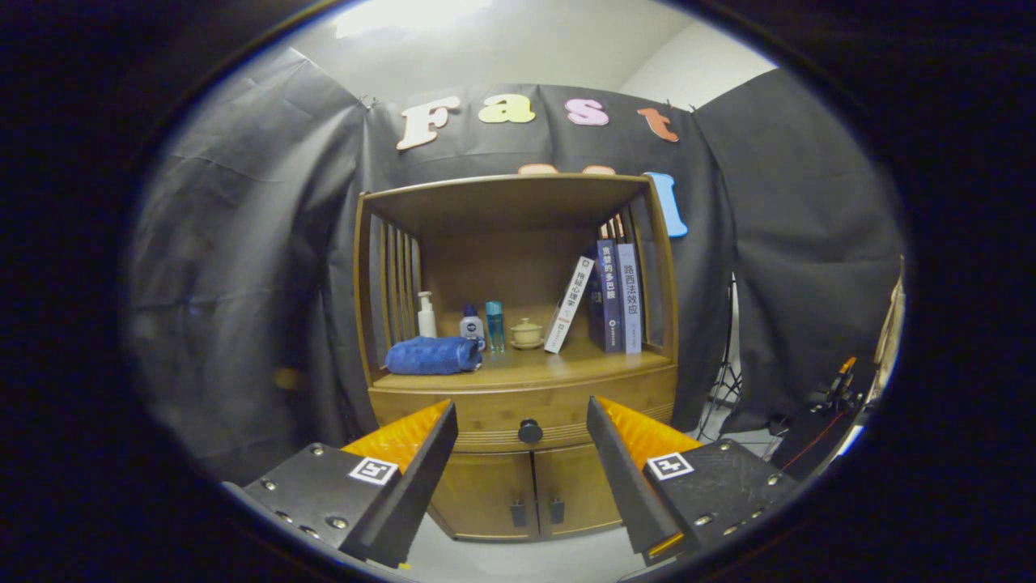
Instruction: Pull open the drawer, take out the items inside it, and place them on the countertop above the cabinet.
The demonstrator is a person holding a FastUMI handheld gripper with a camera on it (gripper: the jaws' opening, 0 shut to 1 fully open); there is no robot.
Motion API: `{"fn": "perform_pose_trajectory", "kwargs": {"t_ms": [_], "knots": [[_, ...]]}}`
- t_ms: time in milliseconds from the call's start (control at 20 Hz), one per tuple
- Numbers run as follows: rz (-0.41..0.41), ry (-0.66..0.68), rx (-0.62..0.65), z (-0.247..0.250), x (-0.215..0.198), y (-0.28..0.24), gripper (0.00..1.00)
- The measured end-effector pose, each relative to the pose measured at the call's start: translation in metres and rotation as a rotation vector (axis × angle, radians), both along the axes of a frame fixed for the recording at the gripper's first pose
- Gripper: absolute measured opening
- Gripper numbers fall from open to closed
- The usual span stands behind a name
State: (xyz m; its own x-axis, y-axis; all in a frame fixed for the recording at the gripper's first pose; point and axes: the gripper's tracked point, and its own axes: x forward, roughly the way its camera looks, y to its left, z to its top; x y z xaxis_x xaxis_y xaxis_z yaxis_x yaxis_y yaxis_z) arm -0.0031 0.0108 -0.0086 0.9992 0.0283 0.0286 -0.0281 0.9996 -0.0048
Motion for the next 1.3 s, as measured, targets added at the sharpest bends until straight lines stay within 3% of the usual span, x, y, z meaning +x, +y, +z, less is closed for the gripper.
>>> {"fn": "perform_pose_trajectory", "kwargs": {"t_ms": [600,1000,1150,1300], "knots": [[-0.025,-0.011,-0.011,-0.013,0.022,-0.021,0.96],[-0.065,0.019,-0.006,-0.095,0.114,-0.054,0.96],[-0.061,0.131,0.040,-0.148,0.150,-0.049,0.97],[-0.061,0.157,0.054,-0.160,0.185,-0.045,0.96]]}}
